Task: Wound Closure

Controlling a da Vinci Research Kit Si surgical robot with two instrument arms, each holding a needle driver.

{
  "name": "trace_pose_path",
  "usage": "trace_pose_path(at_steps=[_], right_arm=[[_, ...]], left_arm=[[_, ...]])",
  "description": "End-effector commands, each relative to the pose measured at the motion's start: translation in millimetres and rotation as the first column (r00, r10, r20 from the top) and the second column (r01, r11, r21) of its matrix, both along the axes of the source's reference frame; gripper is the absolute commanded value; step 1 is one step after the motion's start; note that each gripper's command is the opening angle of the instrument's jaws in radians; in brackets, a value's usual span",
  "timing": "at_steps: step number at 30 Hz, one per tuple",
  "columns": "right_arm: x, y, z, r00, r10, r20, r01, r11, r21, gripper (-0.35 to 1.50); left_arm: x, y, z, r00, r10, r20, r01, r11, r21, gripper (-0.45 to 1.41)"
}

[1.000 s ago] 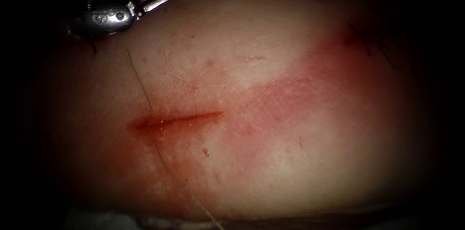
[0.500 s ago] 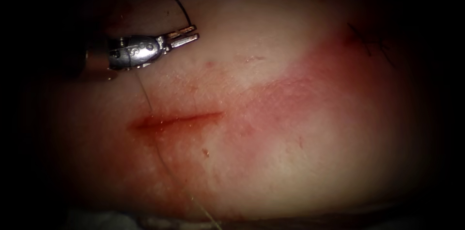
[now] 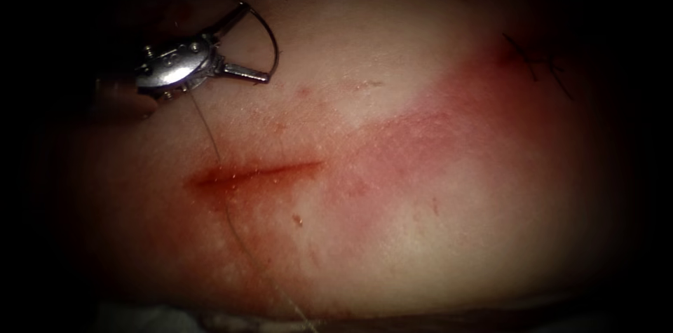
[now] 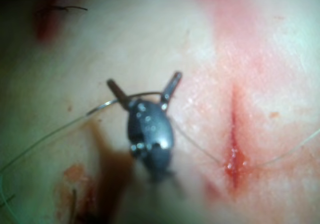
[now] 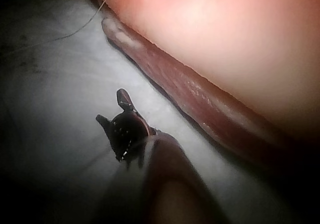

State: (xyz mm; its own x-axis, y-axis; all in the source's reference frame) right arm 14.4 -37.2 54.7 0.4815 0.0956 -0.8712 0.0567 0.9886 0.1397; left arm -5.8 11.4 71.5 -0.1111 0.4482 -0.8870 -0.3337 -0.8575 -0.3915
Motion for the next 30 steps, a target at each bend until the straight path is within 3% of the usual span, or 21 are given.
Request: trace_pose_path(at_steps=[1,10,14,19,23,29,30], right_arm=[[1.1,-1.1,0.4,1.0,-0.004,-0.008,0.004,1.0,0.005,1.48],[1.5,-1.5,0.7,1.0,-0.011,-0.01,0.011,1.0,0.005,1.48],[1.6,-0.9,0.7,1.0,-0.008,-0.009,0.008,1.0,0.009,1.48],[0.5,2.3,0.5,0.995,0.078,0.059,-0.078,0.997,-0.006,1.48],[-1.9,7.5,-0.9,0.98,0.183,0.082,-0.179,0.982,-0.054,1.48],[-3.4,14.1,-3.0,0.961,0.262,0.087,-0.253,0.962,-0.099,1.48],[-3.5,15.0,-3.2,0.959,0.271,0.084,-0.262,0.959,-0.109,1.48]], left_arm=[[0.0,-0.1,0.3,1.0,-0.001,-0.001,0.001,1.0,0.006,1.16],[7.1,-0.2,-3.7,0.998,0.001,-0.067,-0.003,1.0,-0.029,1.11],[8.5,-3.8,-5.2,0.996,0.006,-0.089,-0.013,0.996,-0.086,1.06],[6.6,-10.1,-7.4,0.998,0.011,-0.063,-0.02,0.989,-0.144,1.04],[2.7,-17.2,-10.2,0.996,0.074,-0.043,-0.082,0.975,-0.206,0.96],[-3.2,-25.3,-11.1,0.971,0.194,-0.14,-0.222,0.95,-0.22,0.93],[-5.0,-27.5,-10.6,0.953,0.226,-0.2,-0.271,0.933,-0.237,0.93]])
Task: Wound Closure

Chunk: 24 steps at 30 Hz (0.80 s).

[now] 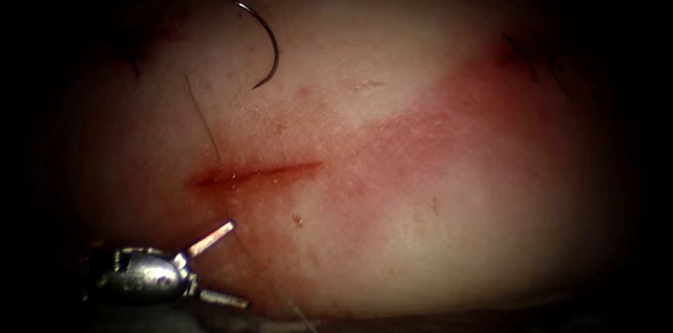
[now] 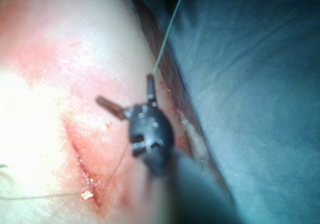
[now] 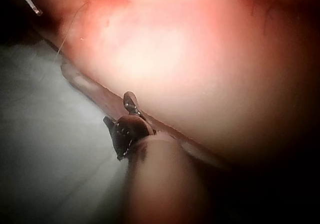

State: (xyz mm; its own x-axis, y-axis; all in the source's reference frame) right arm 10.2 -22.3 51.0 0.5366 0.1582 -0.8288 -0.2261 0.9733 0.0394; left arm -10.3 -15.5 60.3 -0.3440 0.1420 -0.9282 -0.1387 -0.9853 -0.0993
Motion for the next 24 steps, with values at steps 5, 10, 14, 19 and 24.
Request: trace_pose_path(at_steps=[5,10,14,19,24], right_arm=[[0.6,2.1,-0.1,0.999,0.039,-0.007,-0.039,0.999,-0.022,1.48],[0.5,6.2,-1.1,0.996,0.089,-0.024,-0.09,0.995,-0.036,1.48],[1.3,9.9,-0.9,0.997,0.074,-0.023,-0.075,0.996,-0.038,1.48],[2.4,11.5,0.5,0.998,0.066,-0.02,-0.066,0.997,-0.035,1.48],[3.0,11.4,1.3,0.998,0.055,-0.019,-0.055,0.998,-0.033,1.48]], left_arm=[[-3.1,-3.7,2.2,0.994,0.067,-0.081,-0.075,0.992,-0.099,0.88],[-4.1,-4.5,3.2,0.989,0.077,-0.128,-0.099,0.981,-0.17,0.84],[-4.6,-4.7,3.3,0.987,0.075,-0.143,-0.102,0.976,-0.193,0.84],[-5.3,-4.7,3.7,0.986,0.07,-0.15,-0.099,0.974,-0.202,0.83],[-7.1,-6.2,5.1,0.948,0.124,-0.294,-0.212,0.933,-0.292,0.81]])
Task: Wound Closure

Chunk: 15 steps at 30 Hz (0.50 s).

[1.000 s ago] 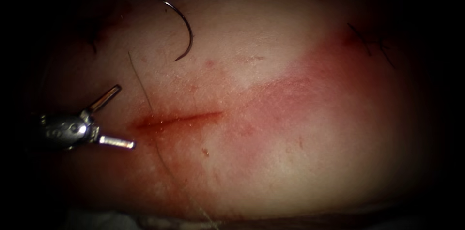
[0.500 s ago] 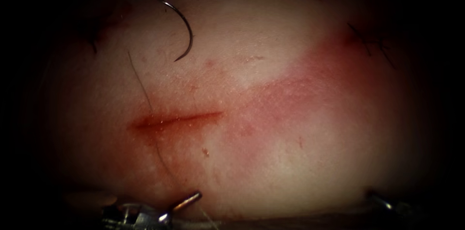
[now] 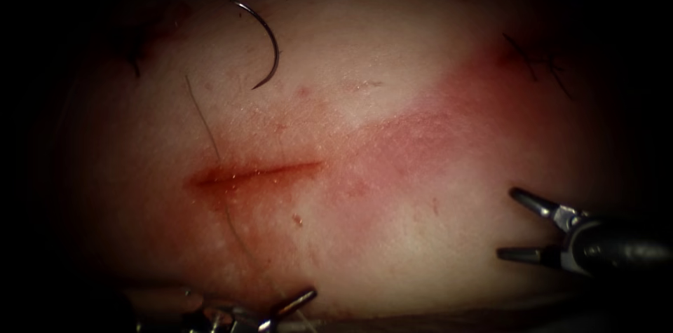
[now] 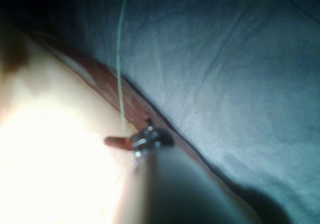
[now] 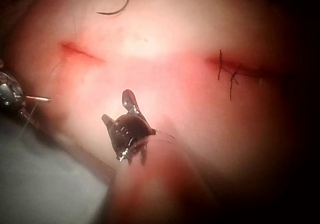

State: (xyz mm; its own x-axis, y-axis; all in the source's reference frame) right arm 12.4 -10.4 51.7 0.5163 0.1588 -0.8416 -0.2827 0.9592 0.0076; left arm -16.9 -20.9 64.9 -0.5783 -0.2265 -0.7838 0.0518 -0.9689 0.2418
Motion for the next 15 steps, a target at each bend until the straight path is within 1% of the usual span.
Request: trace_pose_path(at_steps=[1,5,7,9,12,14,15], right_arm=[[0.8,-0.7,0.4,1.0,-0.005,-0.006,0.005,1.0,0.002,1.48],[0.8,-1.2,0.1,1.0,-0.009,-0.01,0.009,1.0,0.002,1.48],[0.9,-1.4,-0.1,1.0,-0.009,-0.011,0.01,1.0,0.002,1.48],[0.9,-1.6,0.0,1.0,-0.01,-0.011,0.01,1.0,0.0,1.48],[0.9,-1.7,0.3,1.0,-0.011,-0.008,0.011,1.0,-0.001,1.48],[0.9,-1.7,0.5,1.0,-0.011,-0.008,0.011,1.0,-0.002,1.48],[0.9,-1.8,0.5,1.0,-0.011,-0.008,0.011,1.0,-0.003,1.48]], left_arm=[[-0.9,-1.0,0.9,0.999,0.027,-0.039,-0.029,0.999,-0.034,0.78],[-1.1,-0.4,1.4,0.993,0.019,-0.113,-0.032,0.994,-0.109,0.69],[-0.8,0.2,2.0,0.99,0.016,-0.141,-0.036,0.989,-0.141,0.59],[-0.5,0.2,1.9,0.989,0.014,-0.147,-0.036,0.988,-0.149,0.41],[-0.5,-0.1,1.1,0.993,-0.001,-0.119,-0.018,0.988,-0.153,0.41],[-0.7,-0.4,0.2,0.994,-0.01,-0.11,-0.007,0.988,-0.152,0.41],[-1.0,-0.6,-0.9,0.995,-0.014,-0.103,-0.002,0.988,-0.153,0.41]])
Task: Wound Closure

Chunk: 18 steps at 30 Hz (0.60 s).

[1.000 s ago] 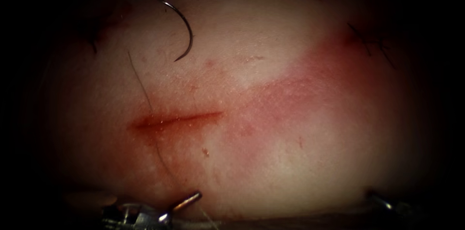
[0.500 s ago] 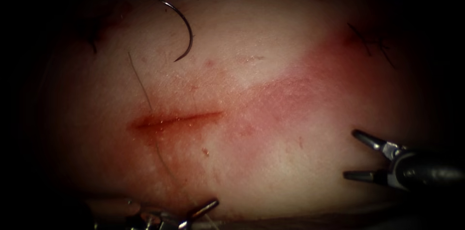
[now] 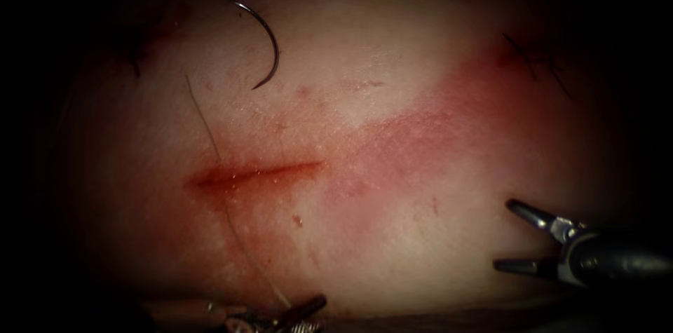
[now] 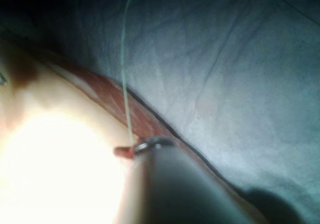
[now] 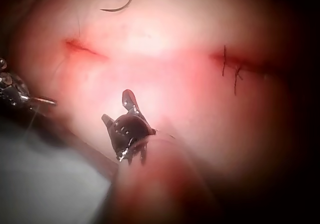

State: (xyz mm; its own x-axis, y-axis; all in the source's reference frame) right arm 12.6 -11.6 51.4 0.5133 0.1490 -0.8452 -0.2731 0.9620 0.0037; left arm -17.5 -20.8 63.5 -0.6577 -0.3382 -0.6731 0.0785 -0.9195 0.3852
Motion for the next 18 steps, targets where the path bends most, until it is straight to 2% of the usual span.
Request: trace_pose_path(at_steps=[1,8,18], right_arm=[[0.7,-0.6,0.8,1.0,-0.002,-0.003,0.002,1.0,0.002,1.48],[0.8,-1.4,1.1,1.0,-0.009,-0.009,0.009,1.0,-0.004,1.48],[0.9,-2.0,1.3,1.0,-0.012,-0.012,0.012,1.0,-0.008,1.48]], left_arm=[[-0.6,-0.8,0.1,1.0,0.001,0.006,-0.001,1.0,0.002,0.41],[-1.4,-0.6,-2.1,1.0,-0.008,0.014,0.008,1.0,0.001,0.46],[-2.4,-0.4,-2.6,1.0,-0.018,0.018,0.018,1.0,0.004,0.47]])
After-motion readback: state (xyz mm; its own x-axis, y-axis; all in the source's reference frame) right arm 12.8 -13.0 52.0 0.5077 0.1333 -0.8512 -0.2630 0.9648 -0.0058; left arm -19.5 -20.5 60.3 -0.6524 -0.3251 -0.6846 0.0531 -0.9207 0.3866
